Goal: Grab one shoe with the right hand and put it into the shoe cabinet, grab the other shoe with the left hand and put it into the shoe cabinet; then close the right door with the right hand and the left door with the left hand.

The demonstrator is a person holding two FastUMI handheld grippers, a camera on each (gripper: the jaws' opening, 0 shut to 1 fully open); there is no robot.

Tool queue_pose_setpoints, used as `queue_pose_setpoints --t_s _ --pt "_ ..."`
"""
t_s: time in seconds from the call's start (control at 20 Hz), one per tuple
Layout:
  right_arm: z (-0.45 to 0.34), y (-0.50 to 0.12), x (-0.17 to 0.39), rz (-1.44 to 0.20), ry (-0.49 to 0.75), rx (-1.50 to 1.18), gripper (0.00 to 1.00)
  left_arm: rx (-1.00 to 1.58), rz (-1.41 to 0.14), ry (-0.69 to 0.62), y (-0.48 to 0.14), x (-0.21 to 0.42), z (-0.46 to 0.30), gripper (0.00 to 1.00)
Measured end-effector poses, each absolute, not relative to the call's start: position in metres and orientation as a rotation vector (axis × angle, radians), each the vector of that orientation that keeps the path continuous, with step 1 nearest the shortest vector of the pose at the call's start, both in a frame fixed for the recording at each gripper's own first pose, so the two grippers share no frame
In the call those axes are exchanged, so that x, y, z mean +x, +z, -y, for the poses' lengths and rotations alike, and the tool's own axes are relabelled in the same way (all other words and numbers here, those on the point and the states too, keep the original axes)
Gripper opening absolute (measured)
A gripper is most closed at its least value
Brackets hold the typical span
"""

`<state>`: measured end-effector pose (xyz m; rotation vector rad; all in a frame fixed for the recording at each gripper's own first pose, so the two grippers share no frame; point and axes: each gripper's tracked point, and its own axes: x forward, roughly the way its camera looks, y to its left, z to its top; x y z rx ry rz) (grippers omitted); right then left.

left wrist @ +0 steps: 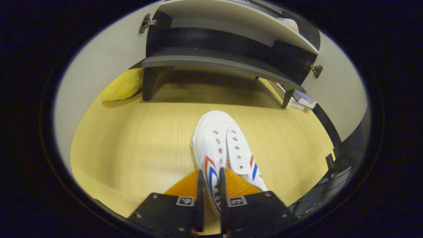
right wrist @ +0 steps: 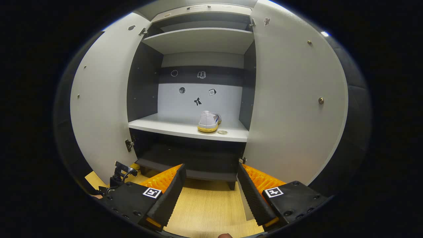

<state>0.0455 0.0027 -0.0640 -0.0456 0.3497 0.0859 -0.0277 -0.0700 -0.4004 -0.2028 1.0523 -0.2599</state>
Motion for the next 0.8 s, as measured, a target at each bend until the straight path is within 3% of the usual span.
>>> queue_pose_setpoints --t_s 0.05,0.1,0.45,0.8 --pt "-0.002 -0.064 0.044 -0.349 0.087 -0.046 0.97 -0.213 -1.029 -0.242 -0.400 -0.027 0.065 0.16" --pt "-0.002 -0.063 0.044 -0.347 0.087 -0.045 1.00 -0.219 -1.025 -0.235 -0.400 -0.026 0.067 0.02" --pt "0.003 -0.057 0.041 -0.334 0.083 -0.041 0.97 -0.191 -0.922 -0.217 -0.362 -0.011 0.060 0.02" --pt "0.005 -0.053 0.035 -0.321 0.089 -0.026 0.98 -0.234 -0.696 -0.222 -0.229 0.022 0.034 0.01"
